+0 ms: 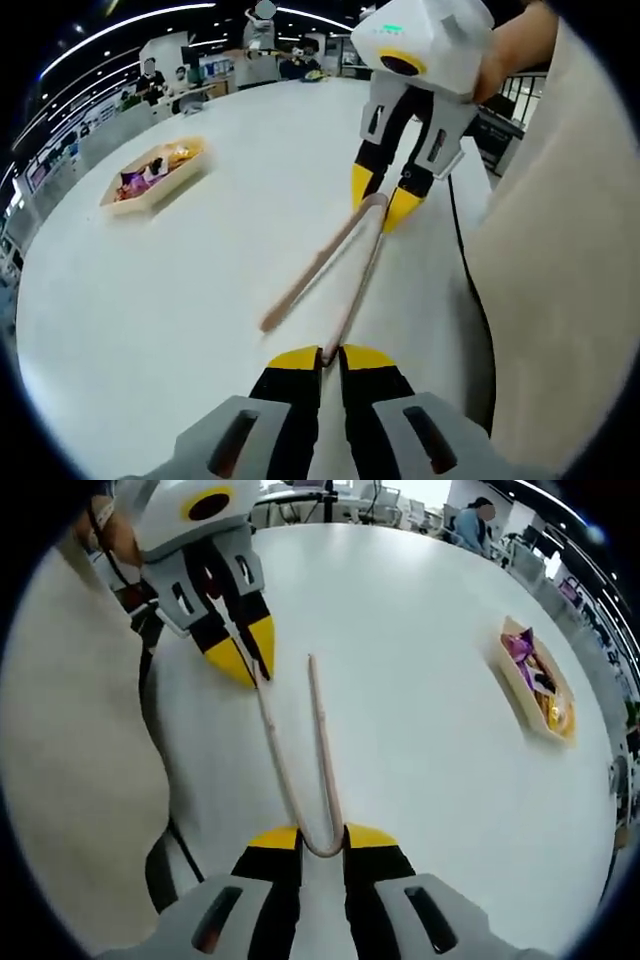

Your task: Place the target food into the container with the food tongs after gripping and lifting it, then release it inside without dropping or visibly crushing the food.

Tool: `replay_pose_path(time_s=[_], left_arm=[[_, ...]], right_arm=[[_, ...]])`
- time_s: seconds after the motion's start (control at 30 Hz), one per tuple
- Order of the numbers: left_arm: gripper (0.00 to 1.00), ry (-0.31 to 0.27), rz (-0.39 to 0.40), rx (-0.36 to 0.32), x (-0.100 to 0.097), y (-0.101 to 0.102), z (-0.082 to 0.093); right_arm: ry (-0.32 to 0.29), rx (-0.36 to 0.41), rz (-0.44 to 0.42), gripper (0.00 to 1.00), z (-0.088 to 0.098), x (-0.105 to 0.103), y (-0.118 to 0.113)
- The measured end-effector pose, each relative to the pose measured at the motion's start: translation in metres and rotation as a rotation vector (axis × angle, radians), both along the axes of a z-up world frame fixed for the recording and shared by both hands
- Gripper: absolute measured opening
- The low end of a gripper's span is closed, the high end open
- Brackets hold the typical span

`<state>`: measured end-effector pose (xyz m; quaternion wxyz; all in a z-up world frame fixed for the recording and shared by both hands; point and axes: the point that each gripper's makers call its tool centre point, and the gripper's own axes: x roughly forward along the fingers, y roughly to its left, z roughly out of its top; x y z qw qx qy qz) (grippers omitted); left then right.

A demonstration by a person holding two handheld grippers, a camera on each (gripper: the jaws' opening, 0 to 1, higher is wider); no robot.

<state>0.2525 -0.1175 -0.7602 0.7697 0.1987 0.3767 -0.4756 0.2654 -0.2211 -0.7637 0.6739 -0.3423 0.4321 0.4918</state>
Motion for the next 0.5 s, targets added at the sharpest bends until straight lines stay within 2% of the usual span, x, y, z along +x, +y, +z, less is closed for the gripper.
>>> replay_pose_path(time_s=[0.27,0.5], left_arm=[[0.06,-0.001,0.015,0.009,0.0001,0.0021,-0.0012],[0.13,0.004,0.03,0.003,0.0007,0.0022,-0.0012]], right_arm=[[0.01,-0.002,-0.017,0.15,-0.003,-0.0002,-0.0037],[0.019,0.0,-0.027,0.15,-0.0034,0.0003,-0.0056]])
